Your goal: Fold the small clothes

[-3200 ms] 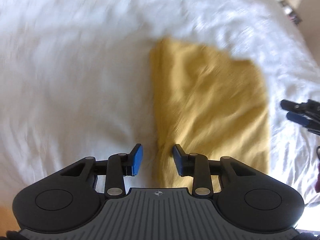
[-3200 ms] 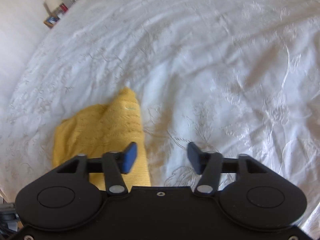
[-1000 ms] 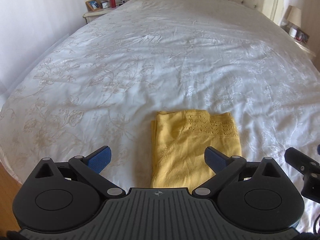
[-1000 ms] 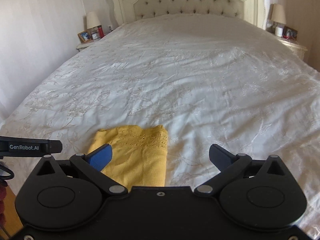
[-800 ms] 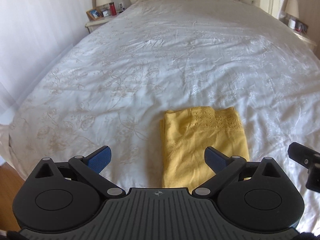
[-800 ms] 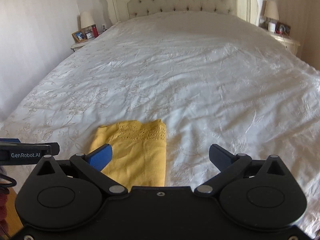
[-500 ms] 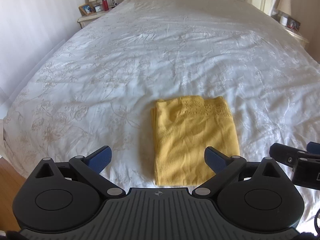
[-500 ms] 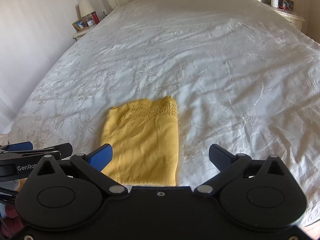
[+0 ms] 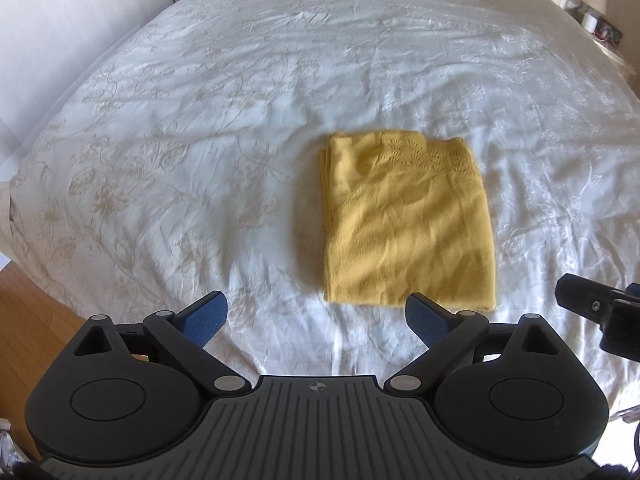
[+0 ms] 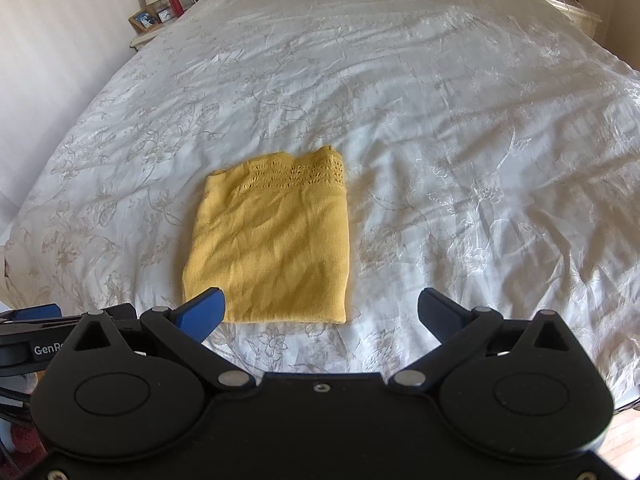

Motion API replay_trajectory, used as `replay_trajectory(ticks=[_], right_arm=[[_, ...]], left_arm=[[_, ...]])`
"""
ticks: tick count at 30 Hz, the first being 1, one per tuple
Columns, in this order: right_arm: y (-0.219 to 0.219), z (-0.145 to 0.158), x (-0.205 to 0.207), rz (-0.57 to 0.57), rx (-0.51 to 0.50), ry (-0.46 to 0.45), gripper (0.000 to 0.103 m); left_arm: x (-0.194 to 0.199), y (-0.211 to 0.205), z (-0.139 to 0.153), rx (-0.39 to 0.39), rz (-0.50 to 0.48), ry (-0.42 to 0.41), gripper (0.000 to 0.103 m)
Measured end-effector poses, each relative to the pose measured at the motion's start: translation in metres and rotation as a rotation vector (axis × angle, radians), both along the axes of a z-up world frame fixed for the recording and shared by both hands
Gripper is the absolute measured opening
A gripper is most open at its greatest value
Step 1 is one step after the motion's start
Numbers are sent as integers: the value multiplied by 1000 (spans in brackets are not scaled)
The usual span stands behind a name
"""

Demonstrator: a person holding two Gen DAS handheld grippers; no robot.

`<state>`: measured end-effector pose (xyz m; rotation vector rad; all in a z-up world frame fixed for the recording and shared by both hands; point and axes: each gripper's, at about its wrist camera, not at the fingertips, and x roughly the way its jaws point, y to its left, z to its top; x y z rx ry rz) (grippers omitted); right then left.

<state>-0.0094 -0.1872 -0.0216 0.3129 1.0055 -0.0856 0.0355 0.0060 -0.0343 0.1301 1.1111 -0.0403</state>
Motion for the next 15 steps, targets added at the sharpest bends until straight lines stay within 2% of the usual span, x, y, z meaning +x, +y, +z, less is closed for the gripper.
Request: replay_trajectory(ticks=[6, 15], right_arm=[[1, 2, -1, 4, 3, -2, 102], [-4, 2, 1, 6, 12, -4, 102]], left_arm=[[-3, -1, -4, 10, 3, 28, 97], [-1, -6, -1, 7, -10, 24, 97]])
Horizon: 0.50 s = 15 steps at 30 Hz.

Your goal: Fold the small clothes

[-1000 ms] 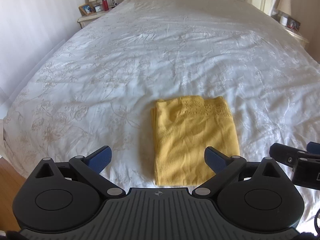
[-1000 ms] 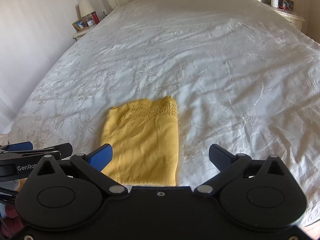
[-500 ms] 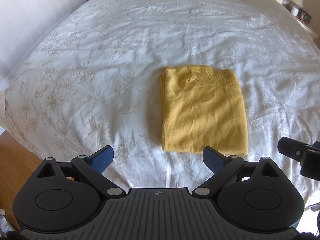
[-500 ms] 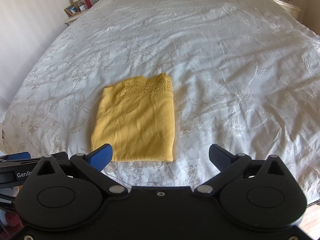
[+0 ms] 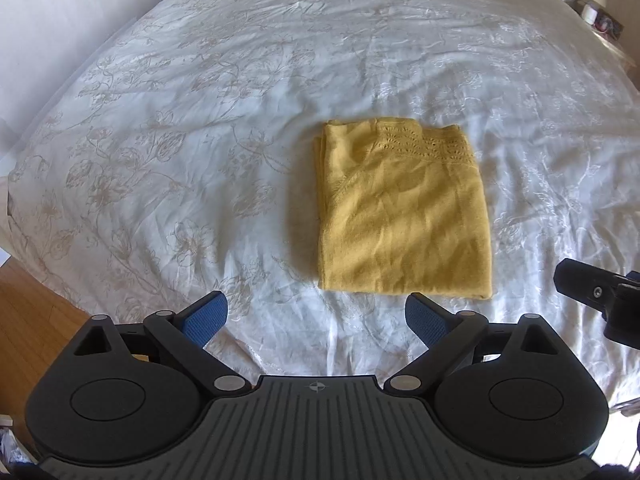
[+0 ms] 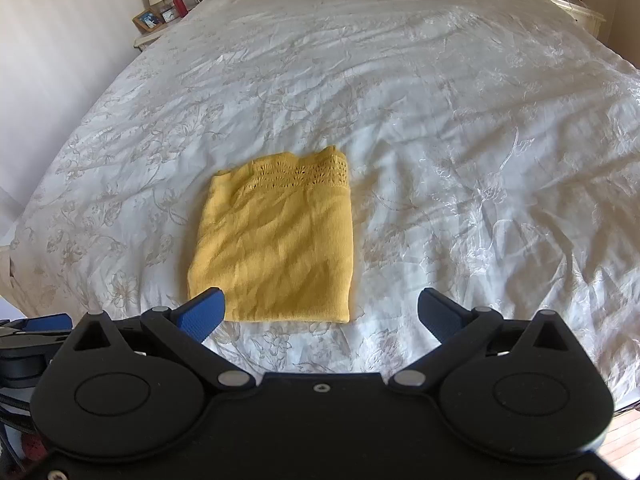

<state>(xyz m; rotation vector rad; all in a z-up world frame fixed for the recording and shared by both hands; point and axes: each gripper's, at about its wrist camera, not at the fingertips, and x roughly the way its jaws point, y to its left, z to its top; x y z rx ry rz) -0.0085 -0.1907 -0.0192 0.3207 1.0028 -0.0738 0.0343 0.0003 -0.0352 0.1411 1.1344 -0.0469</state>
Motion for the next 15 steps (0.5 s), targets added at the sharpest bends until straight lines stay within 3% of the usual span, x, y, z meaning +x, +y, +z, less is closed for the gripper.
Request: replay_trajectory(ticks=[15], right_arm=[[-6, -3, 5, -20, 28, -1, 102]], left_arm=[[9, -11, 1, -3, -7, 9, 97]])
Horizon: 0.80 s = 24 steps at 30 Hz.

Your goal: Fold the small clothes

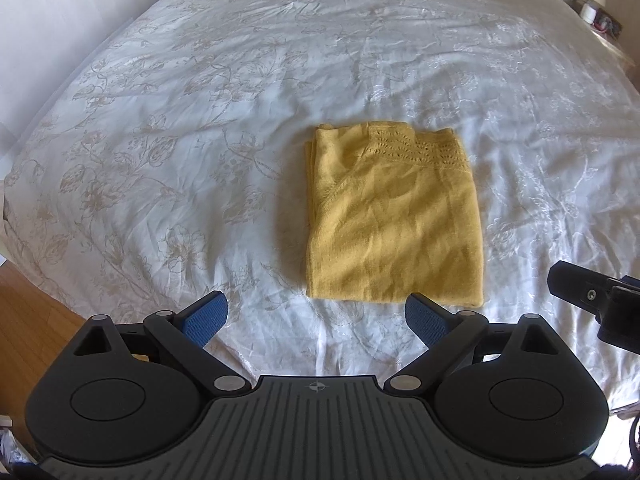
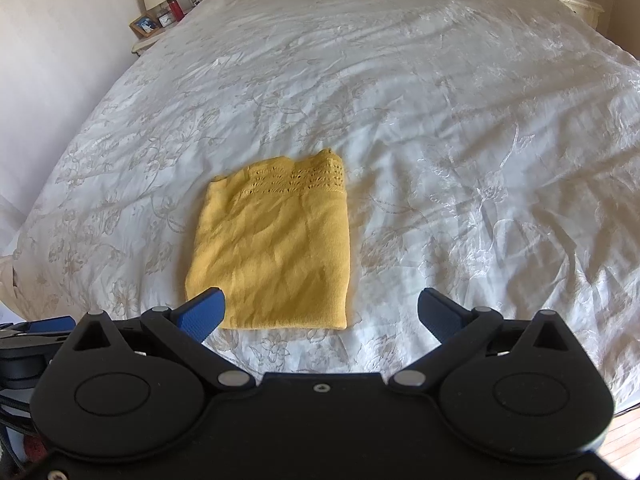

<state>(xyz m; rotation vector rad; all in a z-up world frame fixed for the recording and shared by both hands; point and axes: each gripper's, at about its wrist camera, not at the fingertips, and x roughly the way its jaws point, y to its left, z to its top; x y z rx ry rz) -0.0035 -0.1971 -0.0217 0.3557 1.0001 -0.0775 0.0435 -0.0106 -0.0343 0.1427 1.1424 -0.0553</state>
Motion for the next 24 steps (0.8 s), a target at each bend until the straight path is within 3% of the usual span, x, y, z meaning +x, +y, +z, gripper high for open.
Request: replay_trajectory(ticks=[24], right_arm=[[-2, -7, 15, 2, 34, 10, 102]], left_arm=[[10, -7, -4, 0, 3, 14, 97]])
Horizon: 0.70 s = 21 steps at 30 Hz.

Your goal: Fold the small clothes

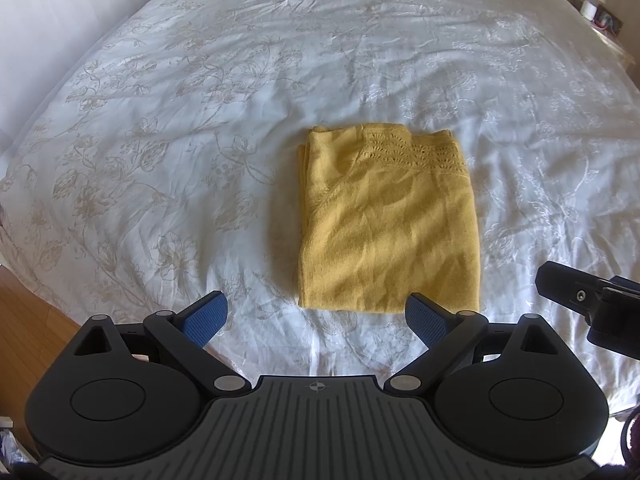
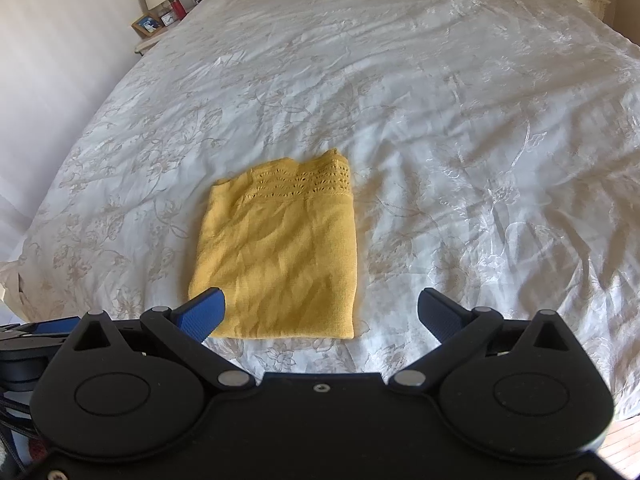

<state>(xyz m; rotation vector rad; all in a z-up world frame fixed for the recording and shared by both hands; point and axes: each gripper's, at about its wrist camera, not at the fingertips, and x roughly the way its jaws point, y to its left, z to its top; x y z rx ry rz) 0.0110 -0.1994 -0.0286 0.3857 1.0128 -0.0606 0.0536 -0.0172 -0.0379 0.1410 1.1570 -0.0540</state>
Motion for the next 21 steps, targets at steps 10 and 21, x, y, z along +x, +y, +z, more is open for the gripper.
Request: replay_trajectory(ticks=[10, 21], right_arm=[[0, -3, 4, 1, 12, 12, 102], [0, -8, 7, 1, 22, 22, 102]], left_arm=[[4, -1, -5, -5, 2, 18, 97], [10, -6, -8, -4, 0, 27, 97]])
